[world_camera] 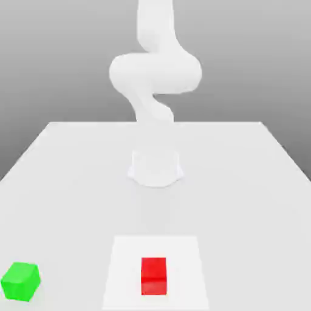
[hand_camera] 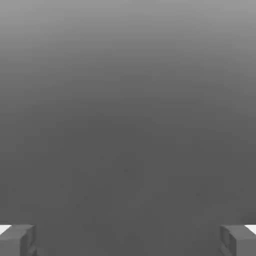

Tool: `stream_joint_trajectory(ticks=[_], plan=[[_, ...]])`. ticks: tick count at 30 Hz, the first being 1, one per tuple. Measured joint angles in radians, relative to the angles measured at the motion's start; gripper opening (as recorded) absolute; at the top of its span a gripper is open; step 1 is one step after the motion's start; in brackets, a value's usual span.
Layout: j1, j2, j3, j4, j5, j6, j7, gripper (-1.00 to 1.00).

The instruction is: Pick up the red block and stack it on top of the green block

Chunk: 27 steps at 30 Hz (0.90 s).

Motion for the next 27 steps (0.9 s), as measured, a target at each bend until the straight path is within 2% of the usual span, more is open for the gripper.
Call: stream_joint_trajectory(ticks=[22, 27], plan=[[-0.002, 0.804, -0.004, -0.245, 0.003, 0.364, -0.033, 0.0], [-0.001, 0.985, -0.005, -0.237, 0.004, 0.501, -0.034, 0.0]])
